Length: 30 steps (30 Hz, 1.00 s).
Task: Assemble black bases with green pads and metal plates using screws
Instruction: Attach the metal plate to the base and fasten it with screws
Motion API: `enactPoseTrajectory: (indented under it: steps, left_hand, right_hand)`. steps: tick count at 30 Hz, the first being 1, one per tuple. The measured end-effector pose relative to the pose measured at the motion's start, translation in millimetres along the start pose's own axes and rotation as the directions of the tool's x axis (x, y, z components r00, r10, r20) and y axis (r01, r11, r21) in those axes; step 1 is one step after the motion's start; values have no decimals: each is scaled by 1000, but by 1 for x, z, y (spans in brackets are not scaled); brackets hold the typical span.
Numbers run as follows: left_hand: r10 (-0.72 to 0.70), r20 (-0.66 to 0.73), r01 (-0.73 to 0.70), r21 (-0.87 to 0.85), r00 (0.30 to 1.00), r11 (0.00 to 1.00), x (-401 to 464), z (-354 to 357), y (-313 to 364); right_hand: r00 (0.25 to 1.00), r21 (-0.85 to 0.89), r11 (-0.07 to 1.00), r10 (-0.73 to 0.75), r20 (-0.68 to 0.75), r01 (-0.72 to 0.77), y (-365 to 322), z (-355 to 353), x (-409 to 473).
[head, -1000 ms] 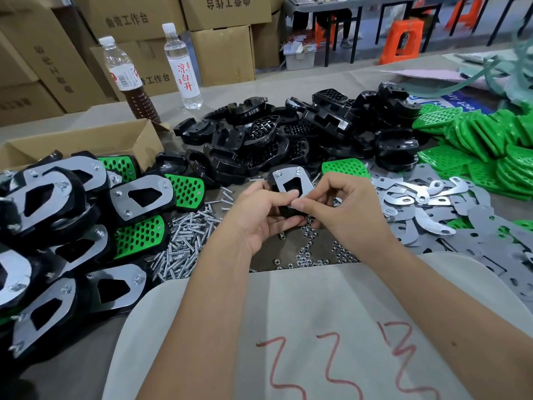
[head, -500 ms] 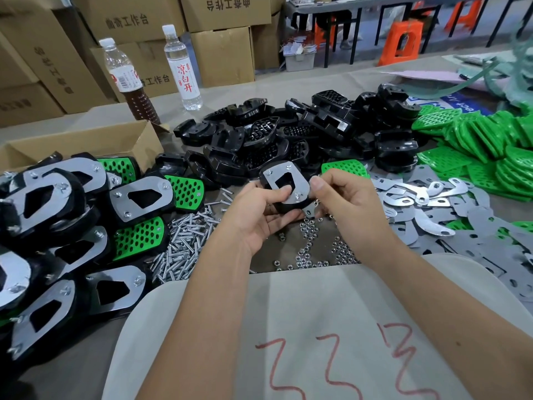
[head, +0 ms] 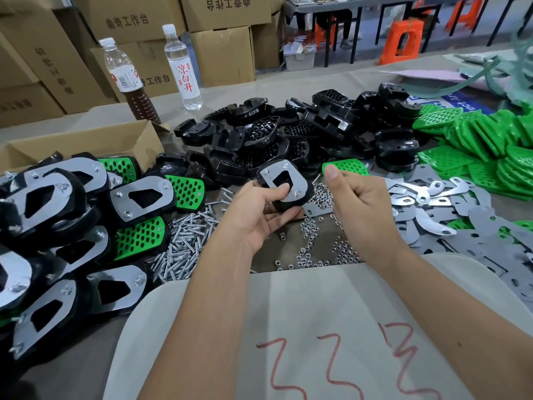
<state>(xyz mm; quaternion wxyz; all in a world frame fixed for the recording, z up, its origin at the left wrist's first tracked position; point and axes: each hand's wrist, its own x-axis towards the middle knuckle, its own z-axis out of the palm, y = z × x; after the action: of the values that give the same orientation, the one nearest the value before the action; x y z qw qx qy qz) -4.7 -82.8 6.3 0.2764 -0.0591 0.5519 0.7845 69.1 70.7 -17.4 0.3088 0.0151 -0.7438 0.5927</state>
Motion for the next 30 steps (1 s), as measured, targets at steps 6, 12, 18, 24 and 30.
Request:
enactPoseTrajectory:
  steps: [6, 12, 18, 24, 30]
  left_hand:
    - [27, 1, -27, 57, 1000, 998, 0, 0, -2]
    - [218, -29, -210, 183, 975, 961, 2, 3, -9]
    - [200, -42, -187, 215, 979, 958, 2, 8, -11]
    - [205, -62, -181, 272, 977, 945, 3, 7, -12]
    - [184, -58, -160, 290, 981, 943, 5, 4, -11]
  right_hand:
    - [995, -294, 954, -40, 88, 64, 3, 8, -1]
    - [947, -627, 731, -83, 309, 268, 1, 10, -2]
    - [926, -688, 679, 34, 376, 254, -6, -2, 3]
    - [898, -716, 624, 53, 436, 311, -8, 1, 1]
    - [888, -717, 604, 30, 458, 350, -6, 0, 1]
